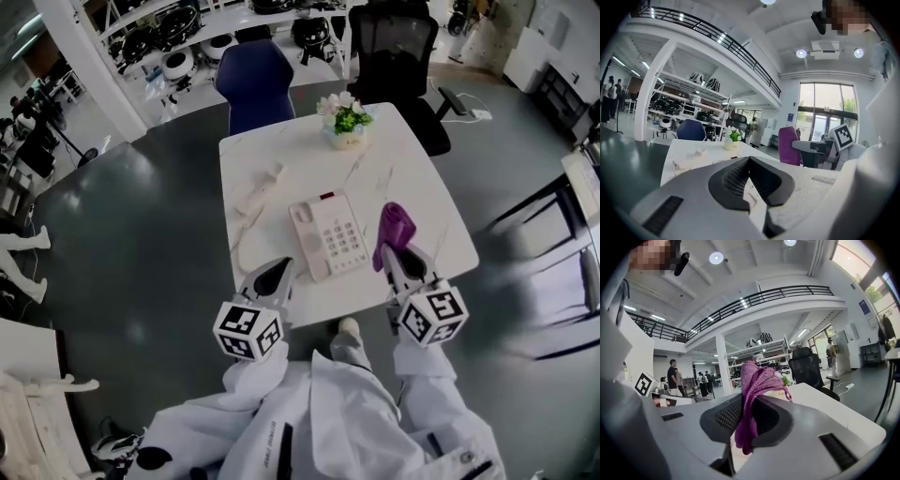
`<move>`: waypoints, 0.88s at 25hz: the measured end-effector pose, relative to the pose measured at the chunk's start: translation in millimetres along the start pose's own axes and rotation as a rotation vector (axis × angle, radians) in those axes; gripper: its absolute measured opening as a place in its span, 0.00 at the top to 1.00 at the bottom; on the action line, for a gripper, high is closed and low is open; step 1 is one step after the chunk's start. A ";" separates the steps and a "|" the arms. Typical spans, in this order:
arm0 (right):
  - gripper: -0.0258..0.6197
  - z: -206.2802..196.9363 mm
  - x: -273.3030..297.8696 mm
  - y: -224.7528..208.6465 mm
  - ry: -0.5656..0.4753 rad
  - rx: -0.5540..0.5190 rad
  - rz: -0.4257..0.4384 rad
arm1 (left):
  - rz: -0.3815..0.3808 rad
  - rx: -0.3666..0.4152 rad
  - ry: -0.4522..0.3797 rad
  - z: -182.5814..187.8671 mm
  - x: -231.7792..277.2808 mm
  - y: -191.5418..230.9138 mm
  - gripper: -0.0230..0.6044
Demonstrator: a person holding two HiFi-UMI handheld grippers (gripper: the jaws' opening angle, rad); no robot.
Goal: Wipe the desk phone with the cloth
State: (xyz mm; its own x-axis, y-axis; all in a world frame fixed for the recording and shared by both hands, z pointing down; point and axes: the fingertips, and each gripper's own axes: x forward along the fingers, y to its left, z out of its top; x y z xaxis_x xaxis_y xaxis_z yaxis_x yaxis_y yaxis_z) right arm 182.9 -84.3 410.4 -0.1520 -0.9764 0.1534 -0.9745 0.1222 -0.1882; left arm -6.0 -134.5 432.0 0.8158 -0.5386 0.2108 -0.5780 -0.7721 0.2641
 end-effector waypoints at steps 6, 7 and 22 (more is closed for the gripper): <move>0.90 2.7 37.5 -25.6 0.051 -0.006 0.083 | 0.074 -0.054 0.007 0.2 26.3 6.4 0.97; 0.90 3.0 44.1 -28.4 0.060 -0.011 0.102 | 0.089 -0.061 0.005 0.6 29.4 8.5 0.97; 0.90 -1.1 137.2 -53.9 0.161 -0.063 0.335 | 0.358 -0.157 -0.076 -0.9 34.1 41.4 0.97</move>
State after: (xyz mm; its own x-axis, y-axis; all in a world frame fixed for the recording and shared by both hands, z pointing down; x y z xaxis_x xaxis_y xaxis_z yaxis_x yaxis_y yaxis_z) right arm 214.4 -224.7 442.6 -0.4829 -0.8408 0.2446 -0.8740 0.4456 -0.1940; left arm -2.1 -184.5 450.9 0.5579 -0.7923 0.2471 -0.8174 -0.4732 0.3285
